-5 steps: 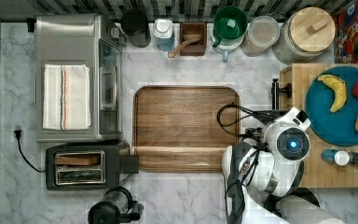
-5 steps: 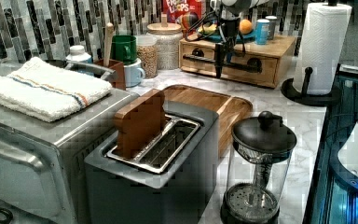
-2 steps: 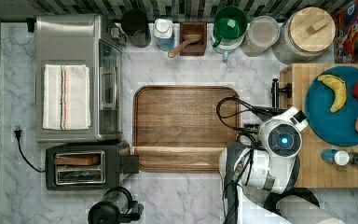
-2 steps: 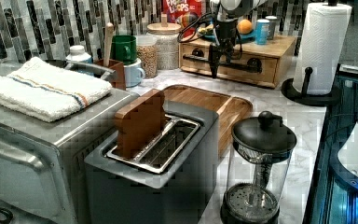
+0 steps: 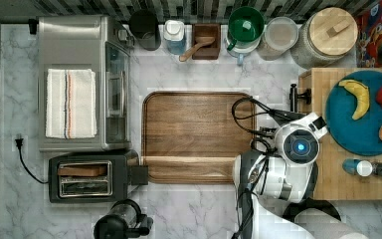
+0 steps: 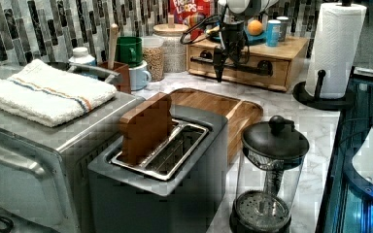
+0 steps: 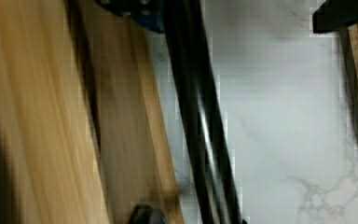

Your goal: Open the drawer.

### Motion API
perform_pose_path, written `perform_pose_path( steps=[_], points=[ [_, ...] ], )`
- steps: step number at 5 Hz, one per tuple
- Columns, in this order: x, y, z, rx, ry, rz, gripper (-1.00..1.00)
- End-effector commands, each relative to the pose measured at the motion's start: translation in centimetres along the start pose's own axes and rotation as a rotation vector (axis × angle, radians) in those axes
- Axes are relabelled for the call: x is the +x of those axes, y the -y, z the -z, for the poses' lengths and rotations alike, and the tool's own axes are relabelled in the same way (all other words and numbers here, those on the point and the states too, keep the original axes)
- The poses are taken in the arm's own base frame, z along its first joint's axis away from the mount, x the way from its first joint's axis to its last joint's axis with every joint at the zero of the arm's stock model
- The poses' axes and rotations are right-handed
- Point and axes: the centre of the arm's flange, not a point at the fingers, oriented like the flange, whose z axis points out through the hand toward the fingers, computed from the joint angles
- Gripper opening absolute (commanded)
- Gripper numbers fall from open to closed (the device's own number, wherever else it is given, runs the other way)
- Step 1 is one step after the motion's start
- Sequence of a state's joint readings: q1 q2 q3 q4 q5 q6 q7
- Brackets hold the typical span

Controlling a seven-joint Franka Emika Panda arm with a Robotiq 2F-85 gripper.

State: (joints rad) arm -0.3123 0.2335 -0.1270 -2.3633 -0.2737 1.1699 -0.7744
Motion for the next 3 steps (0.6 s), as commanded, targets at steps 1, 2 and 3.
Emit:
perform_pose_path(
  steps=[1, 2, 3],
  points=[
    [1.0, 25.7, 4.5, 0.118, -0.119, 0.235, 1.0],
    [0.0, 27.9, 4.8, 0.108, -0.129, 0.231, 1.0],
    [-1.3, 28.6, 5.9, 0.129, -0.114, 0.252, 1.0]
  ],
)
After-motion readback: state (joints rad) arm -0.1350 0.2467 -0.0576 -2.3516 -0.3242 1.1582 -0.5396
